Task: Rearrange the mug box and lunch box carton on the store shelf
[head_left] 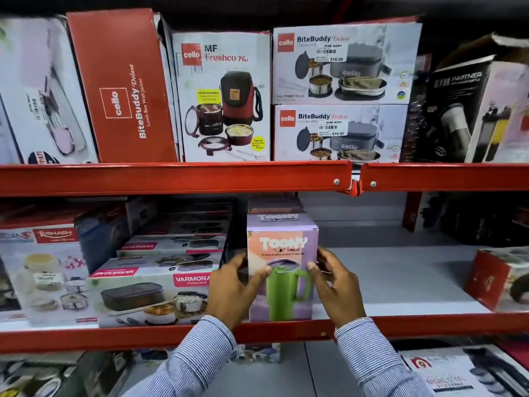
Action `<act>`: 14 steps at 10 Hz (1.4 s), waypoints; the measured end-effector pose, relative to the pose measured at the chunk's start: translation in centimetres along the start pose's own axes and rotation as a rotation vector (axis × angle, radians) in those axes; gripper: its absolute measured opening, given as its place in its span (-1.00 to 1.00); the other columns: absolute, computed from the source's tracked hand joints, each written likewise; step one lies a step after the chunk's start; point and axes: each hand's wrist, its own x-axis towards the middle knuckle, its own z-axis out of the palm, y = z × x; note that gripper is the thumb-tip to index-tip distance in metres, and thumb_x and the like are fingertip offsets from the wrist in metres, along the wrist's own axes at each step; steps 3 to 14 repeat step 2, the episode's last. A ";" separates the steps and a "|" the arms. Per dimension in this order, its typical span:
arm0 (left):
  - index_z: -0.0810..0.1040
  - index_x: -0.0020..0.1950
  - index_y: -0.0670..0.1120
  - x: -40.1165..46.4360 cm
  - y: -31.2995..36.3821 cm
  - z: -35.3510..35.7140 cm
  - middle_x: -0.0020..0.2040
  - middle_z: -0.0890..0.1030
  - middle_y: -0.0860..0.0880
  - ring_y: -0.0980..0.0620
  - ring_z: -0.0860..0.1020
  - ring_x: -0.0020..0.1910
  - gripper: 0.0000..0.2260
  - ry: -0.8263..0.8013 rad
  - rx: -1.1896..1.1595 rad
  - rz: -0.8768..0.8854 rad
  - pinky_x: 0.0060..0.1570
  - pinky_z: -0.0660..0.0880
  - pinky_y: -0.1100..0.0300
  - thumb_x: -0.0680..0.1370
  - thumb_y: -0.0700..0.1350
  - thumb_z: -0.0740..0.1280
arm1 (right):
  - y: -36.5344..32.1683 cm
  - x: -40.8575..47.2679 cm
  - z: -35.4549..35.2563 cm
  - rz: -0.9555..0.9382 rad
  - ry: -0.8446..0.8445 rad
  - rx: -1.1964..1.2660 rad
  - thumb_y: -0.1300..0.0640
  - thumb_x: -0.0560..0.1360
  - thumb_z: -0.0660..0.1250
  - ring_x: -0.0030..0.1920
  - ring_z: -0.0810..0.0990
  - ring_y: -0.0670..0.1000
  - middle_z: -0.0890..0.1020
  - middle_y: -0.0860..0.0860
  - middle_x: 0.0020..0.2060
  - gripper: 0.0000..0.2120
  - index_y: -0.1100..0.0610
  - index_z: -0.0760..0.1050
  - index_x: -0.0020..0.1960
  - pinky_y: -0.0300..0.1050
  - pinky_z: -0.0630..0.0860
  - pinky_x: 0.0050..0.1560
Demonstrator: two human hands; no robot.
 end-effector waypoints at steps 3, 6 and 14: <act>0.58 0.33 -0.01 0.9 1.3 -1.9 0.00 0.76 0.08 0.22 0.69 -0.14 -0.44 0.102 0.077 0.064 -0.01 0.68 0.19 0.43 0.27 0.41 | -3.1 0.4 0.8 -0.013 0.060 -0.032 0.00 0.58 0.32 0.21 0.62 0.02 0.59 -0.09 0.21 -0.60 -0.08 0.41 0.40 -0.10 0.63 0.16; 0.58 0.33 -0.01 0.9 1.3 -1.9 0.00 0.76 0.08 0.22 0.69 -0.14 -0.44 0.102 0.077 0.064 -0.01 0.68 0.19 0.43 0.27 0.41 | -3.1 0.4 0.8 -0.013 0.060 -0.032 0.00 0.58 0.32 0.21 0.62 0.02 0.59 -0.09 0.21 -0.60 -0.08 0.41 0.40 -0.10 0.63 0.16; 0.58 0.33 -0.01 0.9 1.3 -1.9 0.00 0.76 0.08 0.22 0.69 -0.14 -0.44 0.102 0.077 0.064 -0.01 0.68 0.19 0.43 0.27 0.41 | -3.1 0.4 0.8 -0.013 0.060 -0.032 0.00 0.58 0.32 0.21 0.62 0.02 0.59 -0.09 0.21 -0.60 -0.08 0.41 0.40 -0.10 0.63 0.16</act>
